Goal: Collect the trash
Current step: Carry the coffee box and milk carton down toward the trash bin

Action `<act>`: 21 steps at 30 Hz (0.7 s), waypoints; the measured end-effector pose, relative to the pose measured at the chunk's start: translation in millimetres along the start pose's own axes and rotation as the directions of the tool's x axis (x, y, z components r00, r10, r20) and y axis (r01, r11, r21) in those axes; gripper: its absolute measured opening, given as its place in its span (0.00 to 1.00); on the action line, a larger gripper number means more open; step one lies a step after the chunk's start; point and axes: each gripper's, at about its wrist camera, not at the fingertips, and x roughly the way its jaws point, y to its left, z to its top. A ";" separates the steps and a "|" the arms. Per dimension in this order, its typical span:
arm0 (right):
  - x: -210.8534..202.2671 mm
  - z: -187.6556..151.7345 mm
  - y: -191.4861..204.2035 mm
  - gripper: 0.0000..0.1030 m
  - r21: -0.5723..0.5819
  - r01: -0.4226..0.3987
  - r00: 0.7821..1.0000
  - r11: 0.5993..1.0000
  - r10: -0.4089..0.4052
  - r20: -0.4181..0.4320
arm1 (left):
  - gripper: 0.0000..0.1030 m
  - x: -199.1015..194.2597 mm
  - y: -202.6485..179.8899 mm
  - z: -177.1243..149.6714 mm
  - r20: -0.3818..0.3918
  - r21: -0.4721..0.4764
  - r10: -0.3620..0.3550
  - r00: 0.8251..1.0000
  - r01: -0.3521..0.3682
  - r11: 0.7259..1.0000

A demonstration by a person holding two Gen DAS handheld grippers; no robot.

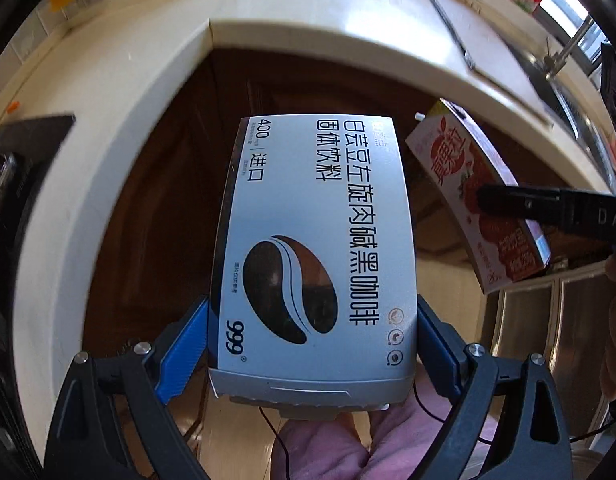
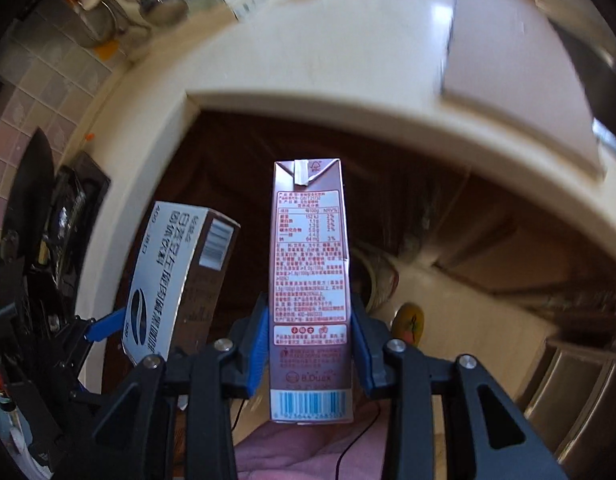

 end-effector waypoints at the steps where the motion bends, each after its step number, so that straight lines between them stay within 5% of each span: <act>1: 9.8 -5.7 -3.3 0.35 0.008 0.003 1.000 1.000 -0.002 -0.029 | 0.90 7.0 0.8 -4.1 -0.024 -0.007 0.000 1.000 0.000 1.000; 12: 85.2 -37.2 -8.5 0.35 -0.053 -0.041 0.956 0.998 0.024 -0.292 | 0.90 43.8 10.3 -29.4 -0.178 -0.122 0.024 0.984 -0.046 0.991; 21: 130.9 -30.9 -11.8 0.35 -0.069 -0.079 0.919 0.995 0.046 -0.393 | 0.90 73.0 18.8 -43.1 -0.238 -0.176 0.035 0.971 -0.079 0.981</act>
